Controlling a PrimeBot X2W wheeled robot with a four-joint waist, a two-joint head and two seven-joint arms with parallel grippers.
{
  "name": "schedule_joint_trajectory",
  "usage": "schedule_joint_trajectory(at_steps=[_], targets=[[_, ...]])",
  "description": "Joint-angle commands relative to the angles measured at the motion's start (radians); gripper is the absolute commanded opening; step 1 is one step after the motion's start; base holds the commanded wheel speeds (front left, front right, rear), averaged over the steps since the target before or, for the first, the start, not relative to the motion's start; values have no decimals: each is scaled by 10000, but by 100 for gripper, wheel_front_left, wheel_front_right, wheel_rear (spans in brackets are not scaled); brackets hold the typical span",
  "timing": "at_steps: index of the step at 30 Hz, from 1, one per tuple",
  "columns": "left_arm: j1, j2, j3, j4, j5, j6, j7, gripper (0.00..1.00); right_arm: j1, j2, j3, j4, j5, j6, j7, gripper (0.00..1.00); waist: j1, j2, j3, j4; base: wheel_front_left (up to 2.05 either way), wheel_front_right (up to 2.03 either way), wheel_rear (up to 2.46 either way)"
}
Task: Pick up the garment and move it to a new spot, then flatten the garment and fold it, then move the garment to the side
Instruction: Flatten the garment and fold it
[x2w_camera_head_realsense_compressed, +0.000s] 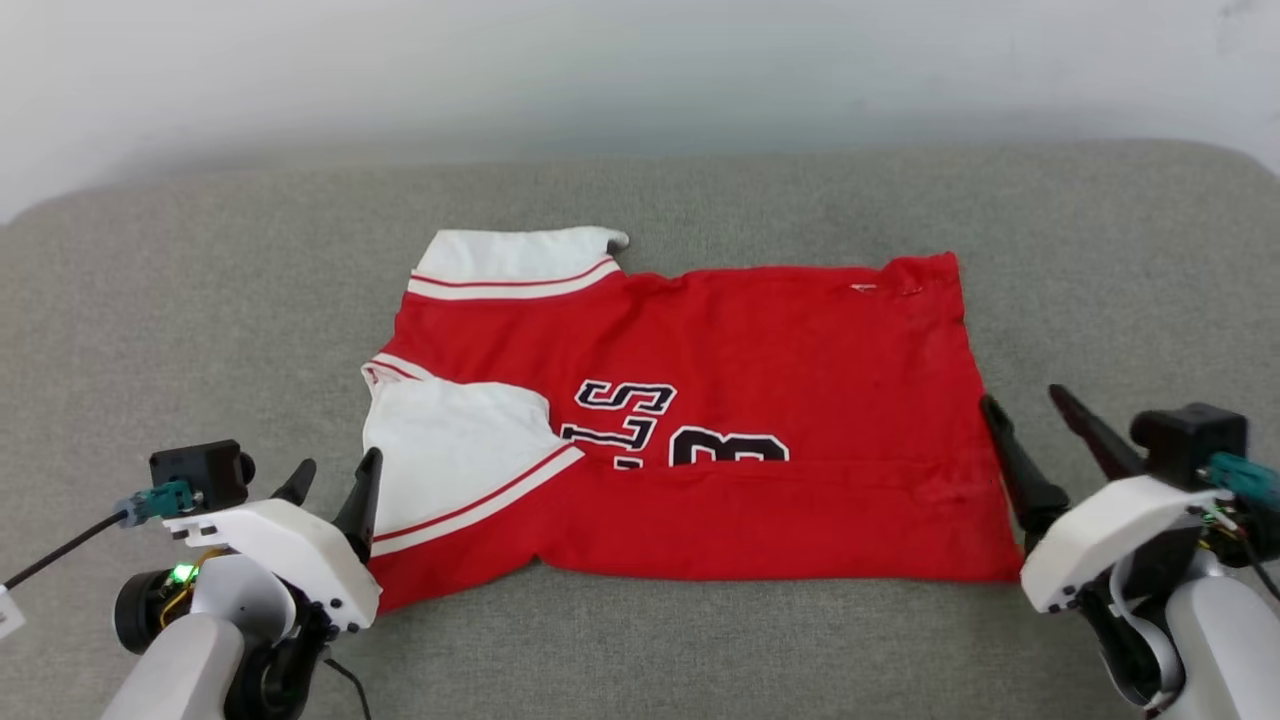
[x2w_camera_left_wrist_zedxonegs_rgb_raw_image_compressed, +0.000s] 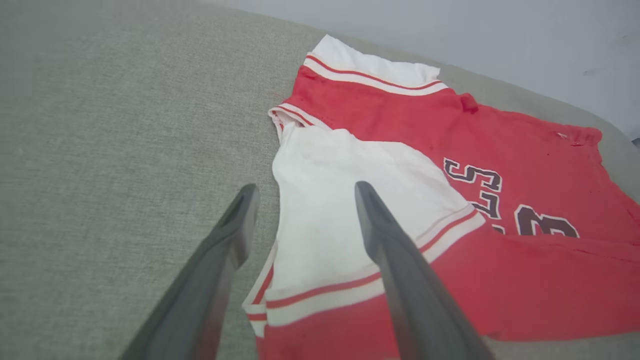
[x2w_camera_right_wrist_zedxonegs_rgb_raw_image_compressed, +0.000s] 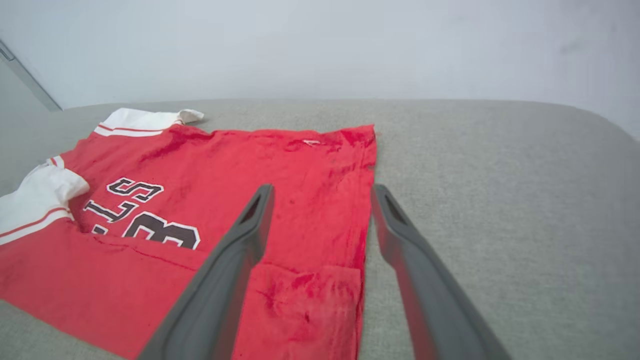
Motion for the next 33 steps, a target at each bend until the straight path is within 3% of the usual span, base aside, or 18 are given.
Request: schedule_joint_trajectory(at_steps=[1, 7, 13, 17, 22, 23, 24, 25, 33], targets=[[236, 275, -37, -500, 82, 126, 346, 100, 301, -47, -221, -458, -148, -3, -488, 100, 0, -1, -392, -20, 0, 0, 0], [626, 1386, -179, -1836, -213, 491, 2491, 100, 1017, 248, -864, -1942, -581, -3, -966, 100, 0, -1, -490, -116, 0, 0, 0], [868, 2189, -270, -2415, -896, 911, 4807, 100, 1469, 707, -1108, -3177, -973, -3, -663, 100, 0, -1, 53, -469, 0, 0, 0], [995, 2265, -329, -2089, -1404, 1068, 5781, 100, 1591, 1029, -1165, -3675, -1135, -3, -526, 100, 0, -1, 589, -823, 0, 0, 0], [1047, 1840, -557, -1517, -1934, 962, 6344, 98, 1501, 1127, -1237, -3752, -1191, -3, -548, 100, 0, -1, 807, -979, 0, 0, 0], [1079, 1752, -618, -1430, -2001, 915, 6425, 63, 1501, 1129, -1268, -3746, -1201, -3, -526, 100, 0, -1, 810, -987, 0, 0, 0], [1082, 1696, -660, -1357, -2031, 859, 6429, 43, 1498, 1117, -1293, -3754, -1212, -3, -495, 100, 0, -1, 799, -987, 0, 0, 0], [1059, 1638, -679, -1316, -2066, 763, 6379, 0, 1502, 1097, -1333, -3765, -1216, -3, -476, 100, 0, -1, 776, -974, 0, 0, 0], [915, 1828, -250, -1568, -1678, 524, 5151, 0, 1673, 844, -1941, -3311, -808, -3, 900, 100, 0, -1, 264, -618, 0, 0, 0]])
